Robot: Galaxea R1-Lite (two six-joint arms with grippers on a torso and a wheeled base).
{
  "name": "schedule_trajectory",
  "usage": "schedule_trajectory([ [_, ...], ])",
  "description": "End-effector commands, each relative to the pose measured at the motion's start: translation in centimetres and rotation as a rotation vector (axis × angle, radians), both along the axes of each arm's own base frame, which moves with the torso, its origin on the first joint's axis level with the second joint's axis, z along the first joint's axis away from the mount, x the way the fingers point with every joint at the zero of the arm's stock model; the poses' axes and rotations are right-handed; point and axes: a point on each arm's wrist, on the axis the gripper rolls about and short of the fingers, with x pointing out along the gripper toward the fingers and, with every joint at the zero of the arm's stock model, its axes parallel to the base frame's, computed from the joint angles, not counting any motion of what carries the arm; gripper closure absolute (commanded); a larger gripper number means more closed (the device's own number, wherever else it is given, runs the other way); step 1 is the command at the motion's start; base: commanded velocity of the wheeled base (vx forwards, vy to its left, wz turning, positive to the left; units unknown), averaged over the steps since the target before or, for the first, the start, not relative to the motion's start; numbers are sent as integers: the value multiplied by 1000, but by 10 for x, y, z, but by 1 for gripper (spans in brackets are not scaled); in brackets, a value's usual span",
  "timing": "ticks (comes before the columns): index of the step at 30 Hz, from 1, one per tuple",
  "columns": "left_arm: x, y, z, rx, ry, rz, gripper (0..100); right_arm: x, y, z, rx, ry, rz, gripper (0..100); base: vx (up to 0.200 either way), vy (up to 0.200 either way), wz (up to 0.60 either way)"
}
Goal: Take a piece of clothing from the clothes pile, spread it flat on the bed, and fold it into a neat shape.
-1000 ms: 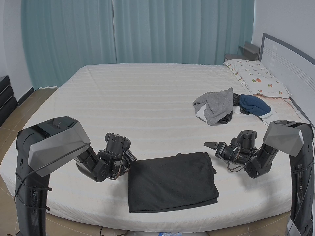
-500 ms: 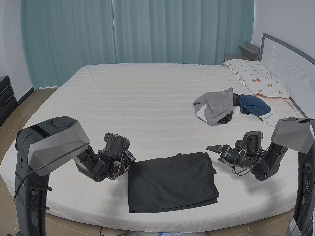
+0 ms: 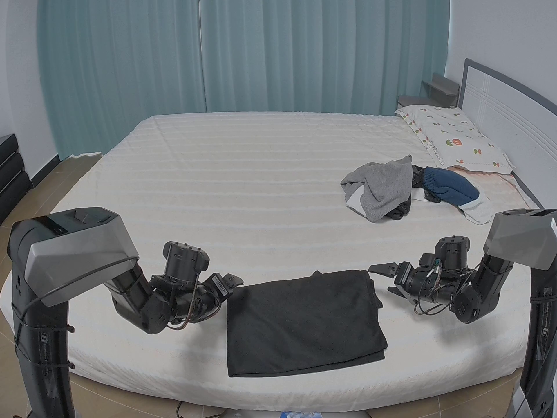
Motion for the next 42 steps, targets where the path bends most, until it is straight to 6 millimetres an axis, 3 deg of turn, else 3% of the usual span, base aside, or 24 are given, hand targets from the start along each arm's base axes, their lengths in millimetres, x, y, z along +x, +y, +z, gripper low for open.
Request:
schedule_trajectory([
  [1, -22, 7, 1, 55, -44, -140, 0, -3, -1, 0, 5, 11, 6, 0, 0, 0, 0],
  [8, -24, -11, -15, 80, -78, -232, 0, -3, 1, -1, 5, 12, 12, 0, 0, 0, 0],
  [20, -28, -18, -16, 77, -75, -251, 0, -3, 3, -1, 5, 11, 17, 0, 0, 0, 0],
  [21, -28, -18, -16, 76, -75, -252, 100, -3, 3, -1, 5, 9, 17, 0, 0, 0, 0],
  [42, -26, -14, -14, 48, -61, -197, 100, -1, -1, 1, 12, 4, 10, 0, 0, 0, 0],
])
